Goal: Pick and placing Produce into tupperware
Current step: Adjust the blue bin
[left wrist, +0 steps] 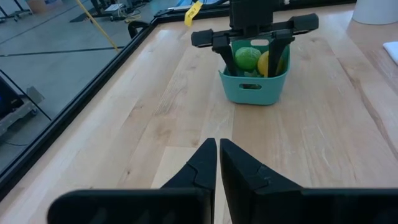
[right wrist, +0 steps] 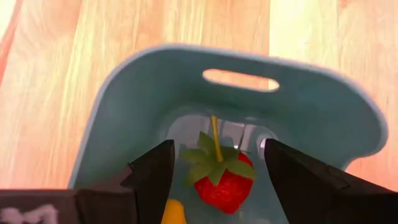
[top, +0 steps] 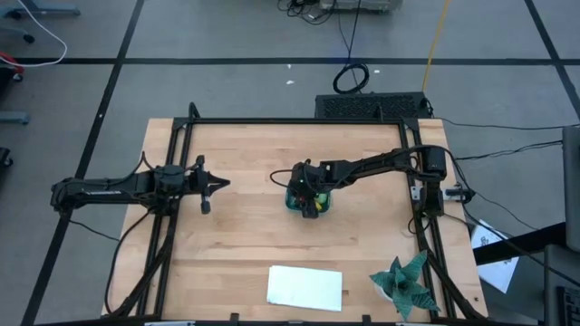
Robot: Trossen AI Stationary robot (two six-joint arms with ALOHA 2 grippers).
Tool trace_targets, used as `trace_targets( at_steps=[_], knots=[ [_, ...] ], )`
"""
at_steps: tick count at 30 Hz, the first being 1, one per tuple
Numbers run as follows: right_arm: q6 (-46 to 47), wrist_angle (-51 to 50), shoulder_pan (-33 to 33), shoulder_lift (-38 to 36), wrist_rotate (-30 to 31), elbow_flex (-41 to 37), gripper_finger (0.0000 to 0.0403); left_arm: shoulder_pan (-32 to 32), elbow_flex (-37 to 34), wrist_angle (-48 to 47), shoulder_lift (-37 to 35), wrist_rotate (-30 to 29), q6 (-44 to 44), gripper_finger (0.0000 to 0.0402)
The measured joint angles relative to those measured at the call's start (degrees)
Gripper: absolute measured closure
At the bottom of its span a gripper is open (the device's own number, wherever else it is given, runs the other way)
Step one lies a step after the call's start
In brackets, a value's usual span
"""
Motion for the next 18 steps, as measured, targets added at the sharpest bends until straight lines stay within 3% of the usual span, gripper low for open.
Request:
trace_targets(
  at_steps=[18],
  knots=[
    [0.99, -1.75, 0.0, -4.48, 0.07, 0.04, 0.0161, 0.0, 0.02, -0.07, 0.02, 0.7, -0.09, 0.0376]
  ],
)
